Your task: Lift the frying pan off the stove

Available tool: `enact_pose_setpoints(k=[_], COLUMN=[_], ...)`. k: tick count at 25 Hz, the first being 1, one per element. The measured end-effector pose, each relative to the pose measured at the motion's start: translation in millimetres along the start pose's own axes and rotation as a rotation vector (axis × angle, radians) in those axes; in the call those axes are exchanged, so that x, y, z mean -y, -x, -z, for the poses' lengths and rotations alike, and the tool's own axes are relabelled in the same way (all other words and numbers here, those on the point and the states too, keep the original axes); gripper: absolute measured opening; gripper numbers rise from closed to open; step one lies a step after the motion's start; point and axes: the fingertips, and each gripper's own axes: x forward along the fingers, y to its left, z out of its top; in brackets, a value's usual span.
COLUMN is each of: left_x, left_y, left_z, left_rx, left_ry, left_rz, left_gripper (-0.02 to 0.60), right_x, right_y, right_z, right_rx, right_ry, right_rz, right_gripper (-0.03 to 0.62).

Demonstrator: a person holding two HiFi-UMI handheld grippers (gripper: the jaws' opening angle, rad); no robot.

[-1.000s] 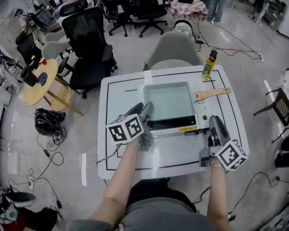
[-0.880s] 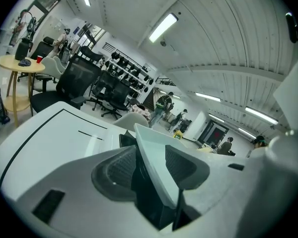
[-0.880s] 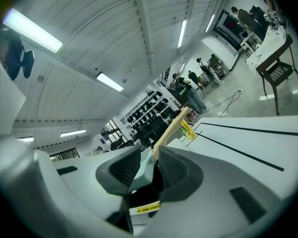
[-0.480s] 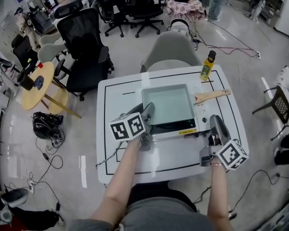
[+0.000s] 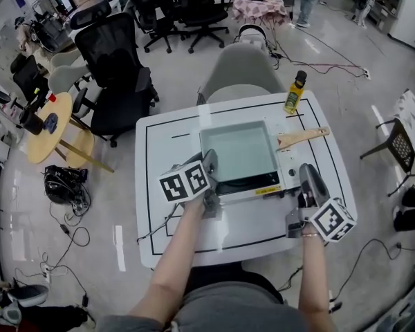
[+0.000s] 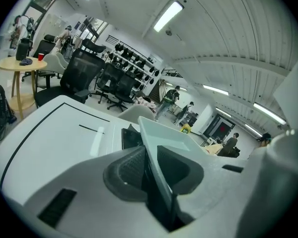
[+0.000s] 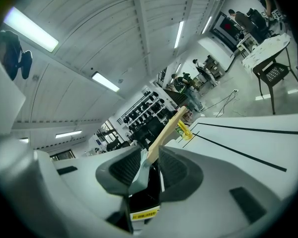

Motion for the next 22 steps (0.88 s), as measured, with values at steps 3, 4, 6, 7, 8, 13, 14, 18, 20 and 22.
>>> enact_pose_setpoints(k=[3, 4, 6, 7, 8, 13, 14, 18, 20, 22], left_x=[-1.9, -1.7, -1.9, -3.1, -5.1, -7.9, -7.5, -7.5, -7.3, -6.8], left_y=[-0.7, -1.2, -2.0, -1.7, -0.9, 1.7, 1.8, 0.4, -0.2, 0.0], left_z=[0.4, 0.5, 0.6, 0.3, -0.2, -1.5, -1.5, -1.0, 0.0, 0.0], left_rx=[-0.002, -0.004, -0.007, -0.007, -0.006, 0.000, 0.000, 0.001, 0.000, -0.001], left_ry=[0.007, 0.011, 0.022, 0.029, 0.035, 0.057, 0.061, 0.072, 0.080, 0.083], left_rz=[-0.007, -0.006, -0.007, -0.012, -0.019, -0.028, -0.027, -0.028, -0.026, -0.023], left_gripper=[0.054, 0.054, 0.049, 0.044, 0.041, 0.035, 0.035, 0.034, 0.032, 0.032], right_x=[-7.9, -6.6, -2.7, -4.1, -7.5, -11.2, -10.7, -12.5, -14.1, -16.6], right_y=[-3.7, -4.3, -5.4, -7.5, -11.0, -25.3, -28.0, -45.2, -55.3, -64.6], right_z=[-1.0, -0.5, 2.4, 3.9, 4.6, 7.3, 8.5, 8.1, 8.8, 10.1], right_rx=[0.009, 0.007, -0.002, -0.004, -0.006, -0.029, -0.038, -0.068, -0.082, -0.095], right_ry=[-0.033, -0.032, -0.037, -0.046, -0.050, -0.096, -0.119, -0.136, -0.139, -0.146], right_rz=[-0.020, -0.015, 0.002, 0.002, -0.007, -0.036, -0.034, -0.043, -0.054, -0.068], right_gripper=[0.106, 0.106, 0.106, 0.106, 0.107, 0.157, 0.169, 0.207, 0.219, 0.225])
